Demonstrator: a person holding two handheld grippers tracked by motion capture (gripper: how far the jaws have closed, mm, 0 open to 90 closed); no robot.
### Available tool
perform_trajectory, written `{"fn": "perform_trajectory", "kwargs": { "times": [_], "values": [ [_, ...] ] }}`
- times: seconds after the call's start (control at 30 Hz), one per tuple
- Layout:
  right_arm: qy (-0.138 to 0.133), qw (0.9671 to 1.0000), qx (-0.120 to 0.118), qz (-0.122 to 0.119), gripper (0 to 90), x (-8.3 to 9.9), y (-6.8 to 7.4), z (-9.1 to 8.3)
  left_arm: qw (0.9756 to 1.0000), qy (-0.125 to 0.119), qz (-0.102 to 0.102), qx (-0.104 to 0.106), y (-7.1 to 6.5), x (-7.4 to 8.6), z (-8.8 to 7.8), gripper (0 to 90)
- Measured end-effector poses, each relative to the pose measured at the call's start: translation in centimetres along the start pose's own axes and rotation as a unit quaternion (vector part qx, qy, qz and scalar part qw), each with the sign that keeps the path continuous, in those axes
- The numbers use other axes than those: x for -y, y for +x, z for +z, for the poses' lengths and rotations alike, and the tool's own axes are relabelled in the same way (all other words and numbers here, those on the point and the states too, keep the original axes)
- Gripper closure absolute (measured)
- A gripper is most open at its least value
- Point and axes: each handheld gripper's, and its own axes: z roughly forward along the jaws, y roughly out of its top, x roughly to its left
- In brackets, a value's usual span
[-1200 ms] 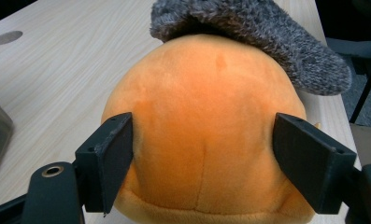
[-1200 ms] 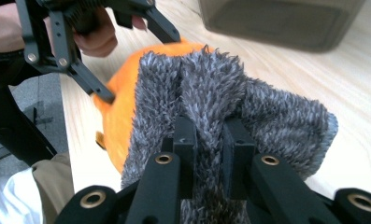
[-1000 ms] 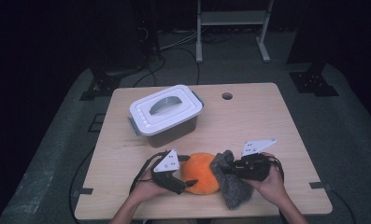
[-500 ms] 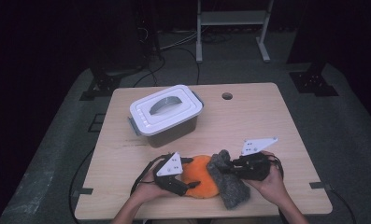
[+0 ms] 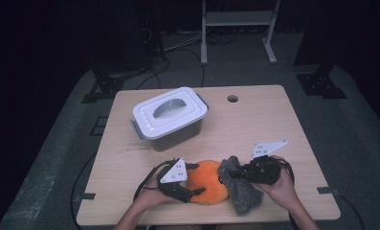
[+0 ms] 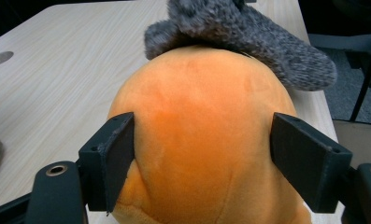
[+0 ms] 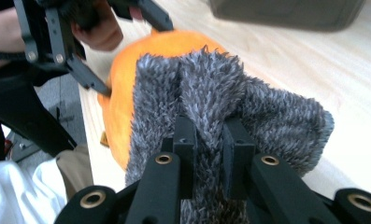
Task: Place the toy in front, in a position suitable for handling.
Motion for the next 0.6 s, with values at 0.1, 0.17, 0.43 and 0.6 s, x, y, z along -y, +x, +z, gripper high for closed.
{"fn": "perform_trajectory", "kwargs": {
  "times": [0.1, 0.17, 0.43, 0.6],
  "values": [
    [-0.009, 0.9999, -0.004, -0.006, 77.9, -1.0, 0.2, 0.3, 1.0, 0.0, 0.002, 0.003, 0.0, 0.0, 0.0, 24.6],
    [-0.005, 0.9999, -0.002, -0.012, 77.9, -1.5, 0.3, 0.7, 1.0, 0.0, -0.003, 0.003, 0.2, 0.1, -0.1, 24.5],
    [-0.003, 0.9998, -0.021, -0.002, 77.5, -1.1, 0.1, 1.4, 0.9993, -0.007, -0.036, -0.01, 0.9, 0.0, -0.7, 11.4],
    [0.002, 0.9996, -0.028, 0.004, 77.5, -0.3, 0.2, 1.1, 0.9991, -0.002, -0.041, -0.003, 1.0, 0.2, -0.7, 13.1]
  ]
}}
